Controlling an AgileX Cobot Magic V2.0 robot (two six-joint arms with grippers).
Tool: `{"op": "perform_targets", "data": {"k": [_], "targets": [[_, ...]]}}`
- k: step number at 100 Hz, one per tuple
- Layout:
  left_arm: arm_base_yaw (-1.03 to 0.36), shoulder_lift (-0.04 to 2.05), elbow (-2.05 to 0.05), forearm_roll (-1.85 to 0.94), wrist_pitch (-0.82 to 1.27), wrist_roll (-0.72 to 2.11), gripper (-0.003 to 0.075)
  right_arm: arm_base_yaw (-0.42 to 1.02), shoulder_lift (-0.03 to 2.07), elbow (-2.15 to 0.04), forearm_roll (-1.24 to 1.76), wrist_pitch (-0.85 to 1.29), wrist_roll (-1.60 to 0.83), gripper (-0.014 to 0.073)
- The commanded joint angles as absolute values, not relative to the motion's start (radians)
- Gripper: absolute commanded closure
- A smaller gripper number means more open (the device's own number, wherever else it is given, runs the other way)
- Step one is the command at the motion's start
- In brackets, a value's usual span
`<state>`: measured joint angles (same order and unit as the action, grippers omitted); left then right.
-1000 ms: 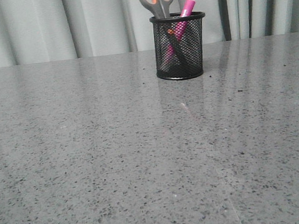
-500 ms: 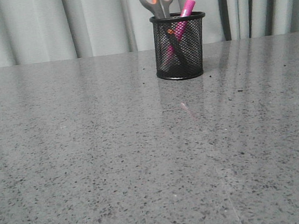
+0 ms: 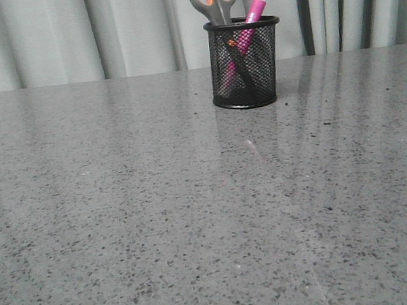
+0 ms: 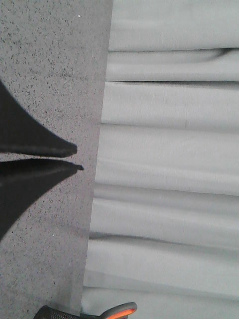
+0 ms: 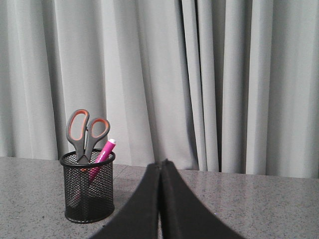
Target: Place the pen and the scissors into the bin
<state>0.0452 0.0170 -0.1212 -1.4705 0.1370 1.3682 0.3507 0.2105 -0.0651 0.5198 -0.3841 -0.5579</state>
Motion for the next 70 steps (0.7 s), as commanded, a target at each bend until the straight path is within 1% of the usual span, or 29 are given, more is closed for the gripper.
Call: {"op": "perform_targets", "data": {"k": [1,19,27,32,38,39,40,51,58,70], "targets": [[0.048,0.028,-0.147,-1.488,0.132,1.368,0.0739,0.344,0.218,-0.091,0.506,-0.443,-0.569,0.067],[0.048,0.028,-0.147,-1.469,0.132,1.368,0.0739,0.344,0.218,-0.091,0.506,-0.443,-0.569,0.067],[0.048,0.028,-0.147,-1.299,0.145,1.358,0.0739,0.344,0.218,-0.091,0.506,-0.443,-0.569,0.067],[0.048,0.028,-0.147,-1.193,0.145,1.29,0.0739,0.344,0.218,-0.091,0.506,-0.443,-0.569,0.067],[0.048,0.028,-0.147,-1.03,0.136,1.058,0.0739,0.344,0.218,-0.091,0.506,-0.443,-0.569,0.067],[0.048,0.028,-0.147,-0.95,0.136,0.994,0.0739,0.344,0.218,-0.091,0.506,-0.443,-0.569,0.067],[0.048,0.028,-0.147,-0.95,0.136,0.961,0.0739,0.344,0.218,-0.091,0.506,-0.443,-0.569,0.067],[0.048,0.028,-0.14,-0.485,0.136,0.461,0.0739,0.344,0.218,-0.091,0.506,-0.443,-0.569,0.067],[0.048,0.028,-0.121,-0.331,0.117,0.297,0.0739,0.344,0.218,-0.091,0.506,-0.443,-0.569,0.067],[0.048,0.028,-0.077,-0.179,0.043,0.151,0.0739,0.344,0.218,-0.091,0.506,-0.443,-0.569,0.067]]}}
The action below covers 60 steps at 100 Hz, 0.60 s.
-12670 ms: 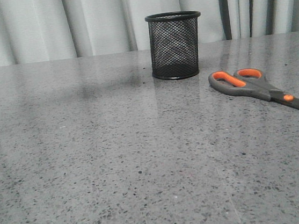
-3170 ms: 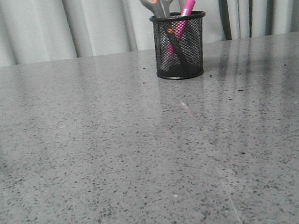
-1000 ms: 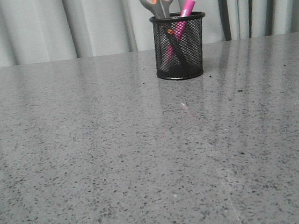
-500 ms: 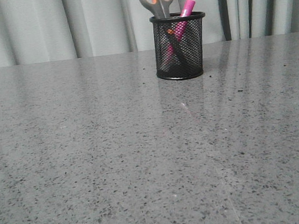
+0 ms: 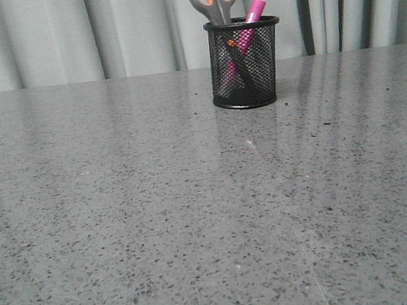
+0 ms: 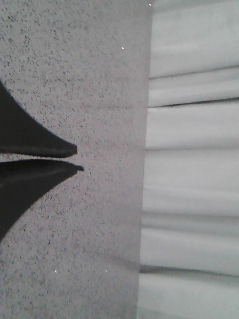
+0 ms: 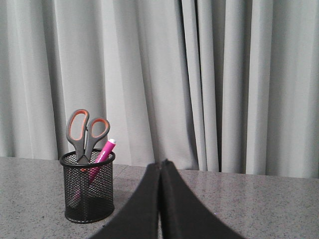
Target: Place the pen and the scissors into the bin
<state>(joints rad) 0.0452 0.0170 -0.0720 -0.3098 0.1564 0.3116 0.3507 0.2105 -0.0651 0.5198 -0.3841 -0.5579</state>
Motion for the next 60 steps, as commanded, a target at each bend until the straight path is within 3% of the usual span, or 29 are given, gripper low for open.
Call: {"op": "perform_targets", "data": {"k": [1,13,60], "targets": [[0.048,0.028,-0.073,-0.168,0.037,0.14,0.0739,0.344,0.218,-0.091,0.506,-0.443,-0.569,0.067],[0.038,0.002,-0.047,-0.033,0.022,0.021,0.0739,0.344,0.218,-0.091,0.506,-0.443,-0.569,0.067],[-0.035,-0.036,0.046,-0.023,-0.02,0.021,0.0739,0.344,0.218,-0.091,0.506,-0.443,-0.569,0.067]]}}
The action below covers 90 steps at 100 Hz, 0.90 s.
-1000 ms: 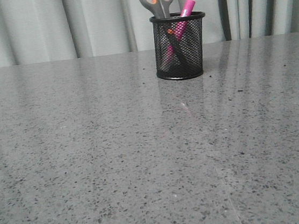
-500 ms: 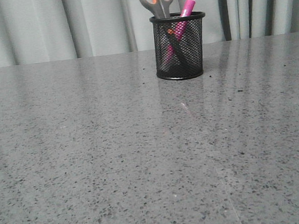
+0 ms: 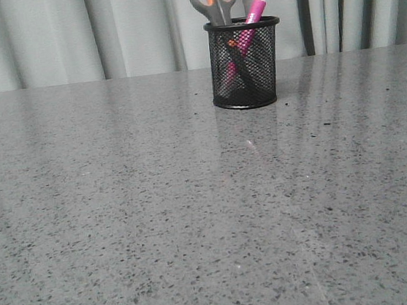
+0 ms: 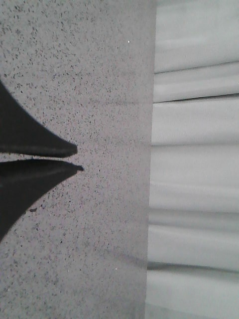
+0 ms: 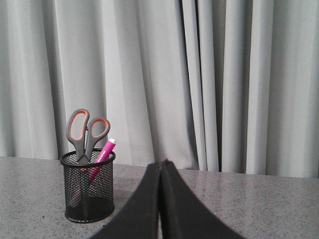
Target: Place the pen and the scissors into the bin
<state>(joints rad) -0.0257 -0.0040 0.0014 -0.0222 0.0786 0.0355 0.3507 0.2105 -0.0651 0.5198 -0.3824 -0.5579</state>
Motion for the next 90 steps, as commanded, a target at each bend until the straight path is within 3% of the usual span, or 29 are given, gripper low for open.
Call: {"op": "perform_targets", "data": {"k": [1,90], "targets": [[-0.035,-0.036,0.046,-0.023,-0.02,0.021,0.0739,0.344,0.218,-0.091,0.506,-0.443,-0.569,0.067],[-0.035,-0.036,0.046,-0.054,-0.007,0.021,0.0739,0.344,0.218,-0.091,0.506,-0.443,-0.569,0.067]]}}
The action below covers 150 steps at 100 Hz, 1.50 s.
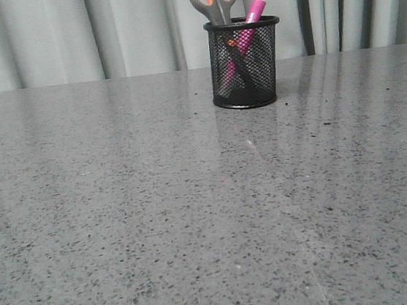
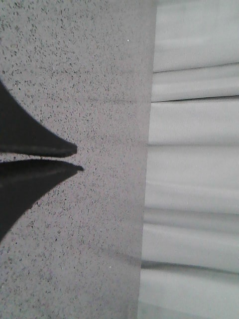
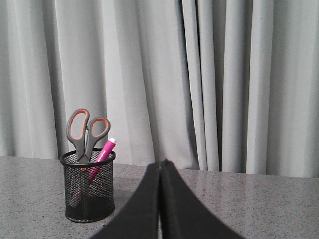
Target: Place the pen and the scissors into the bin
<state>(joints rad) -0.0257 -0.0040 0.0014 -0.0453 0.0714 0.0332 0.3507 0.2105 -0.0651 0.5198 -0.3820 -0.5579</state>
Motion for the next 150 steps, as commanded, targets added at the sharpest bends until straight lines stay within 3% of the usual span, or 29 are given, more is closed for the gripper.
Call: {"op": "perform_targets", "data": {"k": [1,33,64,91,150], "targets": [[-0.035,-0.036,0.046,-0.054,-0.007,0.021,0.0739,0.344,0.218,-0.091,0.506,-0.443,-0.569,0.067],[-0.035,-0.036,0.046,-0.054,-0.007,0.021,0.0739,0.322,0.218,-0.068,0.415,-0.44,-0.493,0.067],[-0.035,-0.036,0.046,-0.054,-0.007,0.021,0.0739,0.057,0.122,-0.066,0.0,-0.088,-0.064,0.067],[-0.035,-0.036,0.046,-0.054,-0.007,0.021,0.0739,0.018,-0.034,0.016,-0.023,0.025,-0.062,0.067],[-0.035,-0.036,0.046,-0.054,-0.007,0.021,0.0739,0.018,-0.031,0.024,-0.023,0.051,-0.055,0.067]]}}
